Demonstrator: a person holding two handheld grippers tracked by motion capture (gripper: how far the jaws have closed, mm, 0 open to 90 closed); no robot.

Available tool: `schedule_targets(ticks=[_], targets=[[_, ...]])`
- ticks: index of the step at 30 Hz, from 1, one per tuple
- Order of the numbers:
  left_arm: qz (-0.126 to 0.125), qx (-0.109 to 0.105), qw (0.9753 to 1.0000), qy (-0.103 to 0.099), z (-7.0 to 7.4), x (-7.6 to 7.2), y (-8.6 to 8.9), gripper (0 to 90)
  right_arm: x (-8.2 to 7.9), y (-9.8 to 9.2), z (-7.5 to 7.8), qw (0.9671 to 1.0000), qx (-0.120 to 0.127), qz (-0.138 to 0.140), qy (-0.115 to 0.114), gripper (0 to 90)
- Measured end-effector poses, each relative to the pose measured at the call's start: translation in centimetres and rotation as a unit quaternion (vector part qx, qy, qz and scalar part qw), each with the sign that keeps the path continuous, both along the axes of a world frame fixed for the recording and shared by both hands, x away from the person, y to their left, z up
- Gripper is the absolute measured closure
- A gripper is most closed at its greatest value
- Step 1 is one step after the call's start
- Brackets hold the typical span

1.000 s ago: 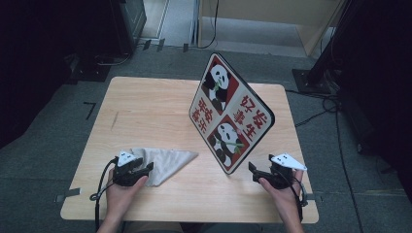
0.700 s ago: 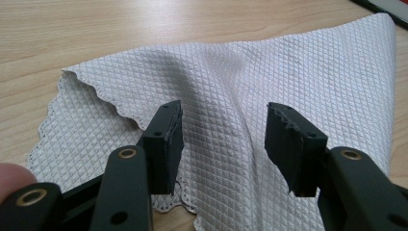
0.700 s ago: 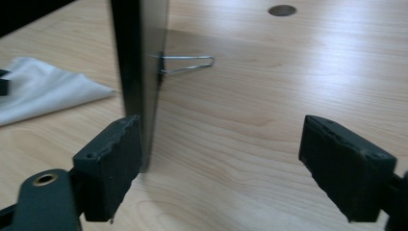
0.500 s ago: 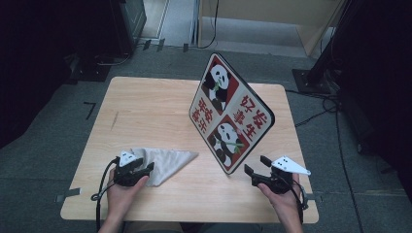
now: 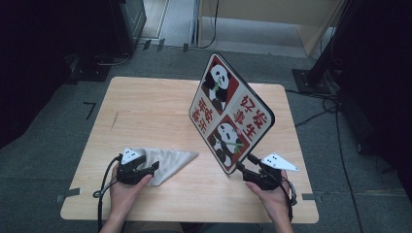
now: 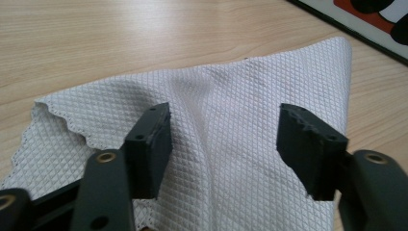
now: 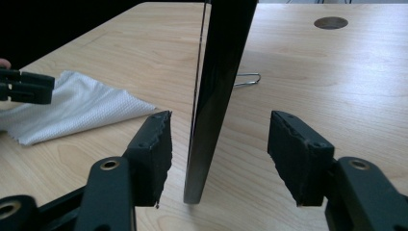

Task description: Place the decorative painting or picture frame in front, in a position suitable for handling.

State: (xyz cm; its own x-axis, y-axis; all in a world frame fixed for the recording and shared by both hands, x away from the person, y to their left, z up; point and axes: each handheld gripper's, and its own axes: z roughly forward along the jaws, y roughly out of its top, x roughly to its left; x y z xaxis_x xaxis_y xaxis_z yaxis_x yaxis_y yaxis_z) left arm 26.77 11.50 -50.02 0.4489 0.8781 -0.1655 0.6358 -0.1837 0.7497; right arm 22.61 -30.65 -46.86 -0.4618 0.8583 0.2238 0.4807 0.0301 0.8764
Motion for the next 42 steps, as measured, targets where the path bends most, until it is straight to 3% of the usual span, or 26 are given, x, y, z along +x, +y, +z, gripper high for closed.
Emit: schedule_targets(ticks=[8,14,21,26,28,29,30,31,34,39,42], targets=[[0.005,0.009,0.9999,0.006,-0.1,0.5,-0.2,38.8,0.8,0.4,-0.1,0.9998,0.016,0.003,0.013,49.5],[0.004,0.015,0.9998,0.014,-0.4,0.7,-0.6,36.7,1.2,0.8,-0.3,0.9997,0.025,-0.002,0.008,57.7],[-0.004,0.047,0.9986,0.025,-1.0,0.9,-1.3,34.4,1.2,1.1,-0.7,0.9994,0.034,0.002,0.006,77.7],[-0.014,0.093,0.9955,0.014,-1.0,0.8,-2.0,35.4,1.2,1.2,-0.8,0.9989,0.046,0.003,0.010,79.0],[-0.013,0.099,0.9950,0.011,-1.0,0.7,-2.1,36.4,1.3,1.1,-0.8,0.9986,0.051,0.005,0.014,79.1],[-0.013,0.097,0.9952,0.009,-1.0,0.7,-2.0,38.0,1.3,1.1,-0.7,0.9986,0.051,0.005,0.015,79.2],[-0.015,0.094,0.9954,0.009,-0.9,0.7,-2.0,53.8,1.3,1.1,-0.7,0.9985,0.051,0.005,0.015,79.2],[-0.021,0.092,0.9955,0.009,-0.9,0.6,-1.8,53.8,1.3,1.1,-0.7,0.9985,0.053,0.005,0.016,79.2],[-0.045,0.075,0.9962,0.008,-0.9,0.4,-1.7,84.3,1.2,1.2,-0.7,0.9985,0.052,0.008,0.015,79.2],[-0.082,0.066,0.9944,0.007,-0.7,-0.5,-2.3,88.4,1.0,1.3,-0.8,0.9983,0.051,0.024,0.013,79.3],[-0.076,0.065,0.9950,-0.006,-0.3,-1.0,-2.5,87.4,0.9,1.4,-0.8,0.9980,0.052,0.035,0.012,79.3]])
